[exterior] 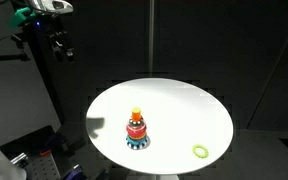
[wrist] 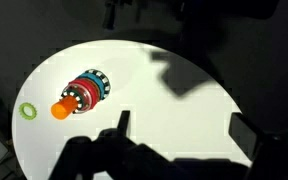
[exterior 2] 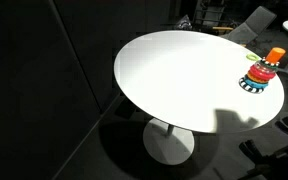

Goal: Pick up the lime green ring and put it on the ring holder

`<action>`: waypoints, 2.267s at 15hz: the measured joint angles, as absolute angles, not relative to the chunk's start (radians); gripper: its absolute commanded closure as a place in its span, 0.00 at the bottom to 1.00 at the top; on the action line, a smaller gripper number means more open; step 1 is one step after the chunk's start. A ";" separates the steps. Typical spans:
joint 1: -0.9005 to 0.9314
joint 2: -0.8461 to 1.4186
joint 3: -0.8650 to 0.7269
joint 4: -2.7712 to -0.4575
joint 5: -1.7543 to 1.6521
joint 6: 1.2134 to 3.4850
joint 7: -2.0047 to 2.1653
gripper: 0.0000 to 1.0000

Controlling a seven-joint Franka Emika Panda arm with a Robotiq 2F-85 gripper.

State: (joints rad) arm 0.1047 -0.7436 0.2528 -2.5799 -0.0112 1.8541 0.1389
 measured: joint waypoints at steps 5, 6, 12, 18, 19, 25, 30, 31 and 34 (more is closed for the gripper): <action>0.105 -0.744 0.253 -2.580 -0.011 1.854 0.139 0.00; 0.105 -0.743 0.252 -2.580 -0.011 1.854 0.139 0.00; 0.093 -0.733 0.216 -2.557 -0.011 1.877 0.140 0.00; 0.026 -0.675 0.144 -2.476 -0.011 1.914 0.140 0.00; 0.013 -0.658 0.132 -2.458 -0.011 1.921 0.140 0.00; -0.062 -0.551 0.074 -2.372 -0.022 1.979 0.154 0.00; -0.114 -0.446 0.030 -2.319 -0.049 2.022 0.172 0.00; -0.123 -0.421 0.021 -2.307 -0.054 2.029 0.175 0.00; -0.145 -0.344 -0.006 -2.274 -0.071 2.054 0.186 0.00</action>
State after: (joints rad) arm -0.1450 -0.3438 -0.0064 -2.2744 -0.0707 2.0540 0.1865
